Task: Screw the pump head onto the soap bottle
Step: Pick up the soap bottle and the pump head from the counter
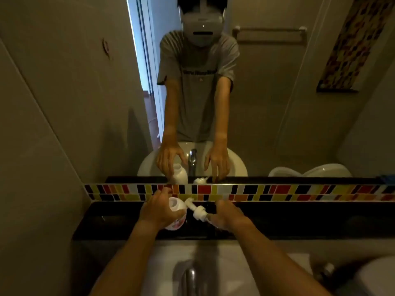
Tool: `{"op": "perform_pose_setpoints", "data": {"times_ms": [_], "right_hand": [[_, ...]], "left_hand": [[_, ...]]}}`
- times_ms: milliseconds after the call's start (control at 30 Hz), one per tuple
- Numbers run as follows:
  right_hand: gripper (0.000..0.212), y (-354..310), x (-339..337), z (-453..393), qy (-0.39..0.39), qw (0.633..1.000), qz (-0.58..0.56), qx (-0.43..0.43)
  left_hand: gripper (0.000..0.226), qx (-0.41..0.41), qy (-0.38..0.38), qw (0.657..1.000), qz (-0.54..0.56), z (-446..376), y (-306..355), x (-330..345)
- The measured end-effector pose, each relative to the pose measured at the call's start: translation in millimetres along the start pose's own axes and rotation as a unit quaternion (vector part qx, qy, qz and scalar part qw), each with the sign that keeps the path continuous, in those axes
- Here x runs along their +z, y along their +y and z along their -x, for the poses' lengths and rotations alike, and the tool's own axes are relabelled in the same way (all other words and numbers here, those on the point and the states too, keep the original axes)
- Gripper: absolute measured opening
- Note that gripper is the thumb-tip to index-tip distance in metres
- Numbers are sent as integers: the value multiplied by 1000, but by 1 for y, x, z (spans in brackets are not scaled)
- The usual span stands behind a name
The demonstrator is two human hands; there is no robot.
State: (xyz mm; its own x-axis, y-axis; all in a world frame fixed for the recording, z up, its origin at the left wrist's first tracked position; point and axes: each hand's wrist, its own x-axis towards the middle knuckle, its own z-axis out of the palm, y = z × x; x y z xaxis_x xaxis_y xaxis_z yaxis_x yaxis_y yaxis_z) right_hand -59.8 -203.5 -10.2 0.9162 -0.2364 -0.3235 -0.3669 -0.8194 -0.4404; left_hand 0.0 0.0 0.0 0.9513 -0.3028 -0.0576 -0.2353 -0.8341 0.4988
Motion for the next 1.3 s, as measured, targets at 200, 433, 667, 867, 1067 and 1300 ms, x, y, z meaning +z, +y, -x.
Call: {"op": "perform_pose_setpoints", "data": {"times_ms": [200,433,667,867,1067,1300], "right_hand": [[59,-21,52,-26,67,998,-17,1],[47,-33,62,-24,121,991,-51,20],[21,-35,-6,25,157,805,-572,-9],[32,-32,-25,66,175,694,-698,-13],[29,-40,-18,111,166,727,-664,-56],[26,-50,-16,142,138,752,-643,-38]], "left_hand": [[62,-9,81,990,119,0,-17,37],[72,-31,94,980,171,0,-17,37],[75,35,118,985,118,43,-10,20],[72,69,76,988,119,80,14,13],[76,82,72,981,157,102,52,2],[70,126,95,969,190,120,78,-9]]}}
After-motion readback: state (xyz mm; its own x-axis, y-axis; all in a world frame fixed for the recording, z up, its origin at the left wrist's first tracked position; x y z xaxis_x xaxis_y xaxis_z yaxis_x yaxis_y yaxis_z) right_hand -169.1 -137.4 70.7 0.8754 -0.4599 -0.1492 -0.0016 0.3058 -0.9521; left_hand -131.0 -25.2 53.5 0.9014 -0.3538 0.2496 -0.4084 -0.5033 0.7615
